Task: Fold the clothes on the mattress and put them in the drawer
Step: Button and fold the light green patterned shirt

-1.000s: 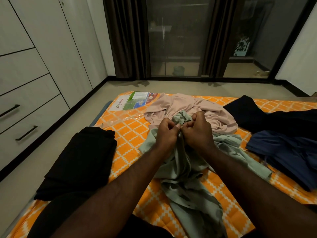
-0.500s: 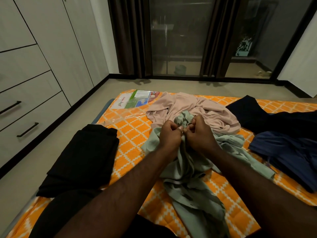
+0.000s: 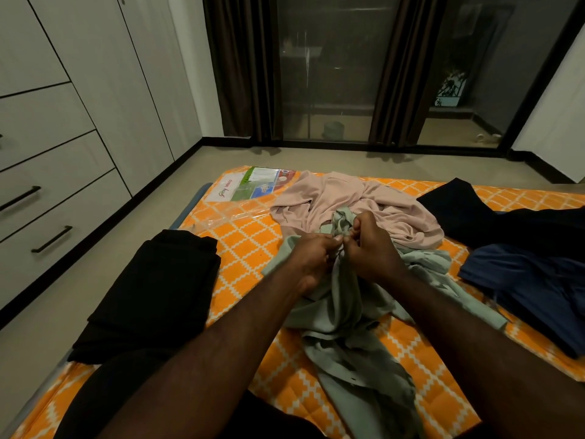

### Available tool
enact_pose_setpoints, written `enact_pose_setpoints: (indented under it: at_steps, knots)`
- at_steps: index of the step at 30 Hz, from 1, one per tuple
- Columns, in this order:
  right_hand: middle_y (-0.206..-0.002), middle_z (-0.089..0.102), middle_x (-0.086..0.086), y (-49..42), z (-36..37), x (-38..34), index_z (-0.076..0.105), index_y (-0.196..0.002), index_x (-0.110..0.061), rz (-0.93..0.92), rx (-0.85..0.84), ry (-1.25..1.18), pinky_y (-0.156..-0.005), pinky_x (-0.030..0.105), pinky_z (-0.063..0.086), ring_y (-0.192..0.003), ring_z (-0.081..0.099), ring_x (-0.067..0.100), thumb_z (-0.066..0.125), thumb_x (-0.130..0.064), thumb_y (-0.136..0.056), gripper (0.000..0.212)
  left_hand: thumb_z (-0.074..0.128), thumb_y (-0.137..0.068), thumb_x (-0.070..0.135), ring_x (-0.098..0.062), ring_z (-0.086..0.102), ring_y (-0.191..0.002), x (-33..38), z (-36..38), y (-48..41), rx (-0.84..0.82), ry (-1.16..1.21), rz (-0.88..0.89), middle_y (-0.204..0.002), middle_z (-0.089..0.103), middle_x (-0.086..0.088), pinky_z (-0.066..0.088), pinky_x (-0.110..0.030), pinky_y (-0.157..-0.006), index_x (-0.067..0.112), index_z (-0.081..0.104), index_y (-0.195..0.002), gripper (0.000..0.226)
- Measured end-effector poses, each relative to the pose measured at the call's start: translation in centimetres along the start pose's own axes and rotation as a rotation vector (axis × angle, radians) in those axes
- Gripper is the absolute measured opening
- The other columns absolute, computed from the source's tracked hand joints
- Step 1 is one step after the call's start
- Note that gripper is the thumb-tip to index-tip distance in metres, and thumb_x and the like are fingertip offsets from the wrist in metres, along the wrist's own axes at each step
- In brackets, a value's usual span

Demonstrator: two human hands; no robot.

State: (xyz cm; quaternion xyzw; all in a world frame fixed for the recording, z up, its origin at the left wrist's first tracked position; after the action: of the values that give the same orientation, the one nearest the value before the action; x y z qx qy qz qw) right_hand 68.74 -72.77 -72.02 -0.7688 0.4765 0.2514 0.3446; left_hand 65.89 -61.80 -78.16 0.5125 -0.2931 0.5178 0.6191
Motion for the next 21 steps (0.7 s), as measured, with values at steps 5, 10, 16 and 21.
enact_pose_setpoints:
  at_steps: [5, 10, 16, 21]
  knots:
    - [-0.079, 0.051, 0.001, 0.0, -0.2, -0.6, 0.041, -0.096, -0.014, -0.03, 0.018, 0.028, -0.052, 0.018, 0.034, -0.068, 0.049, 0.014, 0.055, 0.0, -0.094, 0.02, 0.062, -0.098, 0.012, -0.013, 0.059, -0.058, 1.2, -0.5, 0.0, 0.109, -0.212, 0.155, -0.059, 0.064, 0.004, 0.047, -0.026, -0.053, 0.017, 0.065, -0.074, 0.024]
    - [-0.082, 0.045, 0.001, 0.4, -0.2, -1.9, 0.038, -0.094, -0.015, -0.117, 0.041, 0.116, -0.052, 0.02, 0.024, -0.067, 0.04, 0.013, 0.056, -0.006, -0.094, 0.02, 0.066, -0.093, 0.015, -0.02, 0.058, -0.064, 2.7, -0.8, 0.3, 0.209, -0.377, 0.392, -0.066, 0.062, -0.005, 0.047, -0.038, -0.061, 0.018, 0.062, -0.069, 0.024]
    - [-0.088, 0.042, 0.004, 1.2, -0.3, -2.8, 0.037, -0.096, -0.018, -0.277, 0.081, 0.185, -0.057, 0.021, 0.024, -0.071, 0.035, 0.015, 0.058, -0.004, -0.093, 0.025, 0.068, -0.091, 0.017, -0.018, 0.056, -0.06, 3.5, -0.9, 0.3, 0.286, -0.552, 0.495, -0.063, 0.06, -0.003, 0.049, -0.04, -0.059, 0.017, 0.061, -0.067, 0.025]
    - [-0.081, 0.049, -0.002, 1.4, -0.8, -3.3, 0.041, -0.096, -0.021, -0.274, 0.098, 0.187, -0.054, 0.03, 0.034, -0.065, 0.044, 0.01, 0.056, -0.01, -0.095, 0.018, 0.067, -0.093, 0.019, -0.017, 0.056, -0.065, 2.9, -1.5, -0.2, 0.267, -0.506, 0.458, -0.074, 0.065, -0.013, 0.046, -0.037, -0.061, 0.009, 0.065, -0.079, 0.017]
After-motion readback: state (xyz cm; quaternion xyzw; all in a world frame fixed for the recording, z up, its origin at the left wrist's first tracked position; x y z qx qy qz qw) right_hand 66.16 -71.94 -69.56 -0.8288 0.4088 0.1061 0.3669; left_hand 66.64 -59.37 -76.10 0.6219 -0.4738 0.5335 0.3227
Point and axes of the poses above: each hand's wrist, its own y-axis away from the middle knuckle, its own z-axis out of the palm, x = y × z, the point moved 9 cm from there along -y, towards the middle knuckle
